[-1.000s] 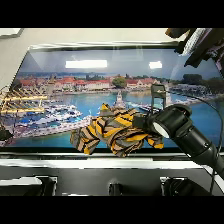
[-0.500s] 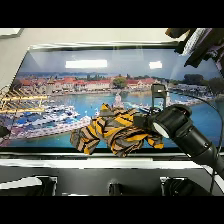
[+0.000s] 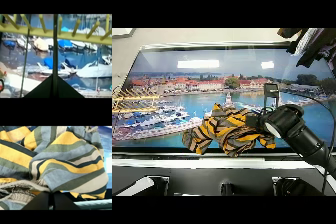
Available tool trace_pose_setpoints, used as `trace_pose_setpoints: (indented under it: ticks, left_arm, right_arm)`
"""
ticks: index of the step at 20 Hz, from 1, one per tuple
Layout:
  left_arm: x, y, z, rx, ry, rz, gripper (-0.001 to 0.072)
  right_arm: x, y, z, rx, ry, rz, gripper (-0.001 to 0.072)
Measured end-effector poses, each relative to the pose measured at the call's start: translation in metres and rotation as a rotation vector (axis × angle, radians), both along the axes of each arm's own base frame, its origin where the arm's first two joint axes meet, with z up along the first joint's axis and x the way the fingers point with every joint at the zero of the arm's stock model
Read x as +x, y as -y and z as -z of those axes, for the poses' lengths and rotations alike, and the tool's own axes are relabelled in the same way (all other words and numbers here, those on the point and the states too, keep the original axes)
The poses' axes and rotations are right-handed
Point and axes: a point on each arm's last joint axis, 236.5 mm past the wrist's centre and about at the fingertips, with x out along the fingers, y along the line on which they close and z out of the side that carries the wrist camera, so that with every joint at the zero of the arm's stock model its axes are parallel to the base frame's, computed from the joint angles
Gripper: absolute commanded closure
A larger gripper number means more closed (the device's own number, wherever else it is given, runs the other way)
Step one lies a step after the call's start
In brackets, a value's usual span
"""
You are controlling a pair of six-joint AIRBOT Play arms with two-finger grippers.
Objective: Fold the clothes and pants, and hang the long-sleeved shirts on hangers.
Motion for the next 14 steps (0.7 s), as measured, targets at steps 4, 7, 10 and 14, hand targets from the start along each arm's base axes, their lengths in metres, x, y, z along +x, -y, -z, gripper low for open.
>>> trace_pose_setpoints:
  ticks: [4,7,10,14]
  left_arm:
    - [0.017,0.005,-0.065,0.056,0.204,-0.050,0.0691]
    - [0.031,0.031,-0.107,0.050,0.337,-0.029,0.0694]
    - [0.042,0.096,-0.123,0.033,0.369,0.140,0.0694]
    - [0.024,0.210,-0.110,-0.009,0.328,0.447,0.0693]
  right_arm:
    - [0.001,0.001,-0.001,-0.005,0.005,0.001,0.0683]
    - [0.002,0.003,-0.001,-0.008,0.012,0.010,0.0683]
    - [0.005,0.005,-0.002,-0.010,0.022,0.030,0.0683]
    - [0.006,0.006,-0.003,-0.001,0.029,0.061,0.0683]
